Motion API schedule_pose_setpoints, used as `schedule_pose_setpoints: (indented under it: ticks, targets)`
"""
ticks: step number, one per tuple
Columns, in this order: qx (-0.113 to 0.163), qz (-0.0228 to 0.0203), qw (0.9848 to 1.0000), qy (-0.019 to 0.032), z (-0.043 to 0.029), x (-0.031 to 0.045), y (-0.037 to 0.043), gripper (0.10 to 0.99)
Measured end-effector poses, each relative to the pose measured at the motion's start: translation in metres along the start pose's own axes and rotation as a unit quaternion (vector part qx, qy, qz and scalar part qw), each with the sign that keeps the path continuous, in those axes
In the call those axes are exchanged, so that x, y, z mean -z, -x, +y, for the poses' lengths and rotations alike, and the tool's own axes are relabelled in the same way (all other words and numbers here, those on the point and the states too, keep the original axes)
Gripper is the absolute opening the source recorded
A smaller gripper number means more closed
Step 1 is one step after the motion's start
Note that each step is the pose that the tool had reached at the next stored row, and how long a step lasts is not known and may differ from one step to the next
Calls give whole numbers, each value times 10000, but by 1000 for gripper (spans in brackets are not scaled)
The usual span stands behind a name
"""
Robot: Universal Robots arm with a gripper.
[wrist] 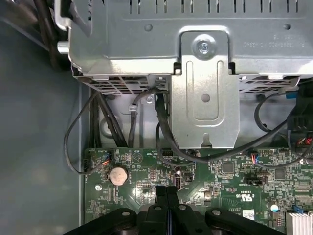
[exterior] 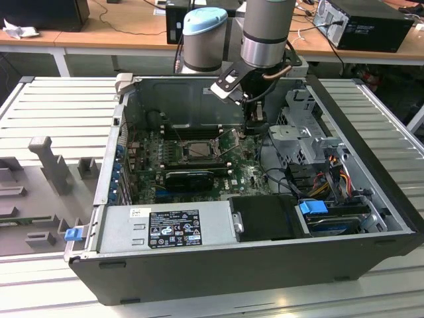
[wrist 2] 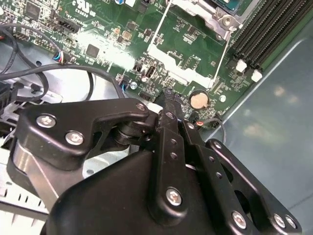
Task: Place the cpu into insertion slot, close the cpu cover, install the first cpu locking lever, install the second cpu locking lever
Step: 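Close the cpu cover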
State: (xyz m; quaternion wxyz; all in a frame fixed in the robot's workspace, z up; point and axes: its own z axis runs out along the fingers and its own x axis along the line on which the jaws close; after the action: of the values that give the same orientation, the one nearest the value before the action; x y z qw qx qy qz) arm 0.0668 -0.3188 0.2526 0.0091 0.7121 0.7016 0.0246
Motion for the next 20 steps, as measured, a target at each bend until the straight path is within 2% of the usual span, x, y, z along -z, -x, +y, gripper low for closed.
schedule_pose_setpoints:
  ticks: [3, 4, 5, 6, 7, 20]
  targets:
    - [7, 1, 10000, -19, -2, -65, 8, 106]
    - [8, -1, 10000, -56, -7, -66, 11, 106]
    - [6, -2, 9999, -143, -11, -66, 11, 106]
    - [4, -2, 9998, -206, -14, -66, 11, 106]
    - [4, -4, 9997, -228, -15, -65, 11, 106]
    - [4, -3, 9997, -228, -43, -64, 11, 106]
